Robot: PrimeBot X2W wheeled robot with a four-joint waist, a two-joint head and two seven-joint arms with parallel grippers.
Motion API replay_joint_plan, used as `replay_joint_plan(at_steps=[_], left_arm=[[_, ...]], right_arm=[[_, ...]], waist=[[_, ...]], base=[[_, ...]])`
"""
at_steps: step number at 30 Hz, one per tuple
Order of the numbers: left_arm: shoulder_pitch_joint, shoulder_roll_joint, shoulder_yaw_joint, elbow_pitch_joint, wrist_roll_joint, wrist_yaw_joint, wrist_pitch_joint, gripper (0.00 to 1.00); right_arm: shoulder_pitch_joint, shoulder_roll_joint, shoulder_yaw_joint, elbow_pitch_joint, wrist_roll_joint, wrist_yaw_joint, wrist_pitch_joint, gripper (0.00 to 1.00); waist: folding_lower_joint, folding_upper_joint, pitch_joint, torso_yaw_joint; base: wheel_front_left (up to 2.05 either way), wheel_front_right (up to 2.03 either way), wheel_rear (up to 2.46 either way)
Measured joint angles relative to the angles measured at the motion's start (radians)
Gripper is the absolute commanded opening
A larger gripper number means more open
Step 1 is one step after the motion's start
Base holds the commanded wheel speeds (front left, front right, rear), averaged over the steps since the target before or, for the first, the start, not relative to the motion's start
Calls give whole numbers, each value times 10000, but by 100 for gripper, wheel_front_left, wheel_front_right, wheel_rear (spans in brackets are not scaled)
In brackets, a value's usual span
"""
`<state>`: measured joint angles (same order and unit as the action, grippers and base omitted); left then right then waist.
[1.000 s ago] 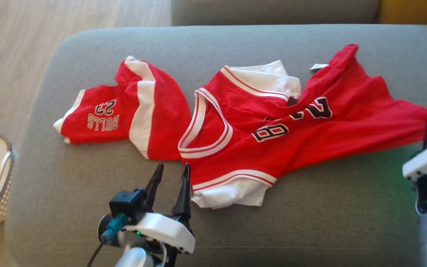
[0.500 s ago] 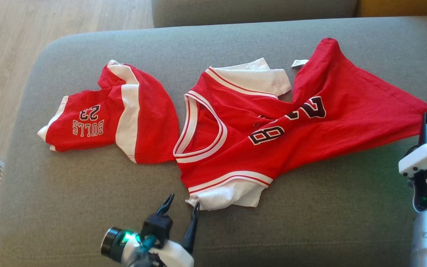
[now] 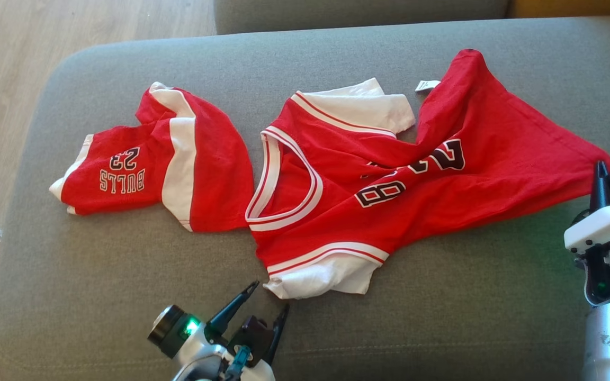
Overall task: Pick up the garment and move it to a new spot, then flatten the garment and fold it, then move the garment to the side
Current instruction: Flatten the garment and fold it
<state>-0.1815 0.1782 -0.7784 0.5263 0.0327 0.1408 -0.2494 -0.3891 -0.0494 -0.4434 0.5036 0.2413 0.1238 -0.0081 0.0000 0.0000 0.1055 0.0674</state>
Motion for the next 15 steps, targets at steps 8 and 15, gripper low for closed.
replay_joint_plan(at_steps=[8,15], left_arm=[[-297,-207,-79,357,-182,-4,0,100],[-323,-268,-73,474,-385,-4,0,100]], right_arm=[[-1,4,69,-13,284,0,10,0],[-1,4,75,-36,326,0,10,0]], waist=[[0,0,102,-121],[0,0,202,-146]], base=[[0,0,0],[0,0,0]])
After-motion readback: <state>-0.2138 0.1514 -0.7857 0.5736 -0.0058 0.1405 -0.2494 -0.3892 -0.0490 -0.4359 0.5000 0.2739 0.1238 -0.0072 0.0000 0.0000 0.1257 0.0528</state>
